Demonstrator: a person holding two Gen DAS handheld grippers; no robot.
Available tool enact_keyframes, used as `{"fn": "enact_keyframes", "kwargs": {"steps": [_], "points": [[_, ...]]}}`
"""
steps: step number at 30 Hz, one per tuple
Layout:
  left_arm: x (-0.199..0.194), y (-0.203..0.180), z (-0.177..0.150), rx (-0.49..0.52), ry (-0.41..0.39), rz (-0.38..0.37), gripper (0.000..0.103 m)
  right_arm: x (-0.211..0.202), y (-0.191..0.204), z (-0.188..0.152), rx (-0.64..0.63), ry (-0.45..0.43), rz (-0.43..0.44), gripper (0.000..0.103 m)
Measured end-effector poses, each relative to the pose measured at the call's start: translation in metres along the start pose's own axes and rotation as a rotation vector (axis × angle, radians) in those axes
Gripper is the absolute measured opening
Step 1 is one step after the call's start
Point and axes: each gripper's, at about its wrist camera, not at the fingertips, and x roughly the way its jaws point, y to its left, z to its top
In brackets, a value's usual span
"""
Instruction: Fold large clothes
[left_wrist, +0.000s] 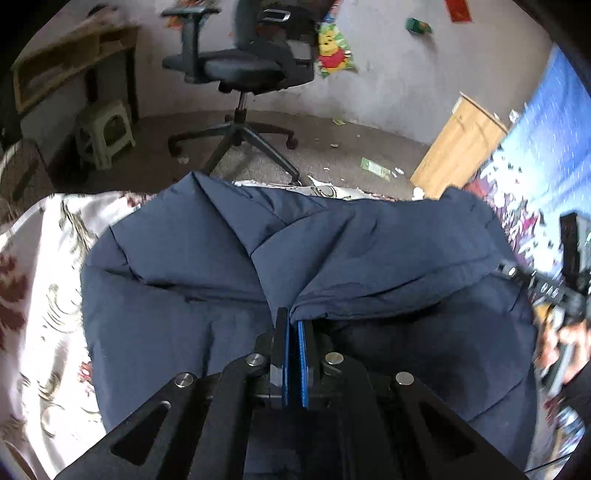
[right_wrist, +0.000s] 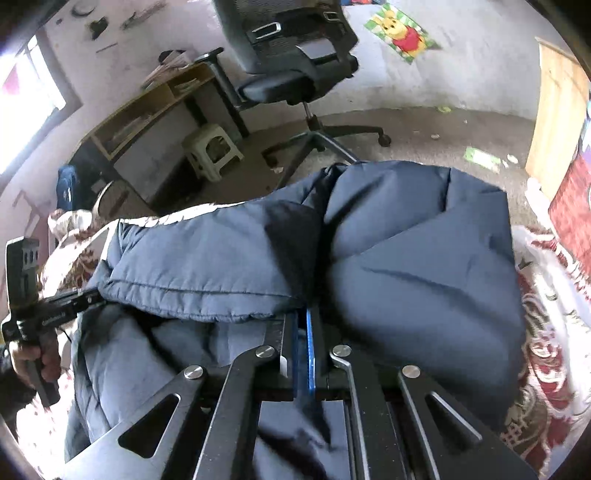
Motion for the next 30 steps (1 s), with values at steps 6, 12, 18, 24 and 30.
{"fn": "enact_keyframes", "kwargs": {"steps": [6, 12, 18, 24, 30], "points": [[-0.011, -0.009, -0.003, 0.068, -0.014, 0.015, 0.004, -0.054, 0.024, 0.020, -0.111, -0.088, -0.001, 0.004], [-0.011, -0.015, -0.013, 0.093, -0.034, 0.027, 0.004, -0.008, 0.059, 0.059, -0.109, -0.025, 0.072, 0.004], [-0.018, -0.017, -0.015, 0.118, -0.064, 0.013, 0.005, 0.070, 0.060, 0.059, -0.039, 0.142, 0.130, 0.004], [-0.071, -0.036, -0.026, 0.121, -0.285, -0.093, 0.005, 0.073, 0.048, 0.035, -0.066, 0.161, 0.194, 0.002], [-0.008, -0.066, 0.010, 0.157, -0.035, -0.126, 0.005, 0.061, 0.041, 0.031, -0.110, 0.172, 0.149, 0.000]]}}
